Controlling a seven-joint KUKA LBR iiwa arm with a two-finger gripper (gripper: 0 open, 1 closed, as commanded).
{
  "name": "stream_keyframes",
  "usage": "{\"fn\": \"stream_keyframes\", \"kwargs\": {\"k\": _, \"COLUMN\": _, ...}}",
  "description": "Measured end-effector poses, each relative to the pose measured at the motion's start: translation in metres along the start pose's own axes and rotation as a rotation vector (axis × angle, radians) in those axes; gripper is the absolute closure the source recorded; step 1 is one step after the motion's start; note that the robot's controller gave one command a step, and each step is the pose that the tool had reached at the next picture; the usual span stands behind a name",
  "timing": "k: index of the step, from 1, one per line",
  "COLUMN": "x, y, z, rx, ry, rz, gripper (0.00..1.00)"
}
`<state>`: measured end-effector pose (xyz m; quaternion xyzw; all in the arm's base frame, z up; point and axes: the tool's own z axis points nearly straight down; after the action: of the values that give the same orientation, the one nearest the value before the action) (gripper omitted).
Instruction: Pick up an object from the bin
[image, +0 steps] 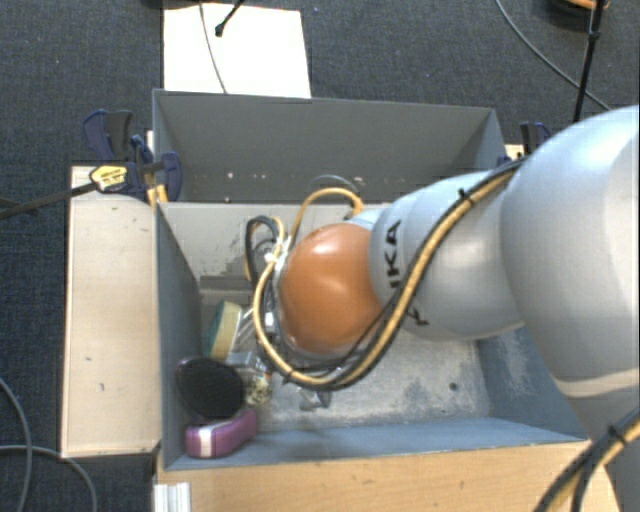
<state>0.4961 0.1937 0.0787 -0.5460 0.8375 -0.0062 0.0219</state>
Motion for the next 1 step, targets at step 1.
{"fn": "stream_keyframes", "kwargs": {"k": 1, "x": 0.0028, "y": 0.0096, "z": 0.0045, "rx": -0.023, "ry": 0.021, "rz": -0.010, "gripper": 1.00}}
